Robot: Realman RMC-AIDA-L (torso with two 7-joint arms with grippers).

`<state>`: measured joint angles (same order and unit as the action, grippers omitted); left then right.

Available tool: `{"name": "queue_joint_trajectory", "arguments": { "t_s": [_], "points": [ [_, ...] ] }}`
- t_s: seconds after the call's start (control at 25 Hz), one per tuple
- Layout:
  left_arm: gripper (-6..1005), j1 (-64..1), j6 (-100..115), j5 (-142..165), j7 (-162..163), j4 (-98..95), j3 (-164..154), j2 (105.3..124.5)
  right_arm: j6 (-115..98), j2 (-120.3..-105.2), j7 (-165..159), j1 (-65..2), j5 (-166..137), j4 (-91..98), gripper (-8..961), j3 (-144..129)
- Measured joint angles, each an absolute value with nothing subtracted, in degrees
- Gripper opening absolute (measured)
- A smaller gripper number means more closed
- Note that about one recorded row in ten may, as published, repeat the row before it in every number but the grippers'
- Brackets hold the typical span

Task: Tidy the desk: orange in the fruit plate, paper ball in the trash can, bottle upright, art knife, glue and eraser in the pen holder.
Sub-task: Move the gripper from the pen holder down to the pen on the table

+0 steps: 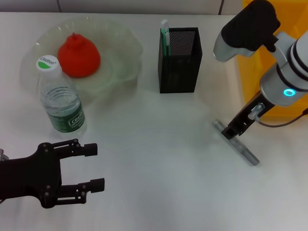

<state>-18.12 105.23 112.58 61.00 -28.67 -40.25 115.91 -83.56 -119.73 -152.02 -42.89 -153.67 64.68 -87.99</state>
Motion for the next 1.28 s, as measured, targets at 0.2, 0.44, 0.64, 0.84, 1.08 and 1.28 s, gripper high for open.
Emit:
{"name": "queue_joint_trajectory", "arguments": {
  "t_s": [0.2, 0.44, 0.64, 0.84, 1.08, 1.28],
  "points": [
    [782, -18.2, 105.2, 112.6, 61.0, -28.6, -40.3, 116.01, -81.1, -119.77, -152.1, -42.9, -153.5, 62.7, 379, -89.9],
    [782, -18.3, 105.4, 112.6, 61.0, -28.5, -40.3, 116.10, -80.1, -119.80, -152.2, -43.2, -152.9, 60.9, 295, -90.1],
    [781, -18.3, 105.4, 112.6, 61.0, -28.4, -40.3, 116.18, -80.1, -119.80, -152.0, -42.9, -152.3, 61.2, 297, -90.1],
    [781, -18.2, 105.4, 112.5, 61.0, -28.4, -40.3, 116.19, -80.6, -119.80, -151.7, -42.0, -151.7, 63.5, 198, -90.1],
    [781, -18.1, 105.9, 112.5, 61.0, -28.4, -40.3, 116.07, -83.0, -119.50, -151.0, -38.3, -148.7, 73.0, 79, -89.2],
    [781, -17.5, 106.2, 112.2, 61.0, -28.4, -39.8, 115.82, -85.6, -119.64, -147.7, -35.2, -143.2, 81.3, -1, -83.4]
  ]
}}
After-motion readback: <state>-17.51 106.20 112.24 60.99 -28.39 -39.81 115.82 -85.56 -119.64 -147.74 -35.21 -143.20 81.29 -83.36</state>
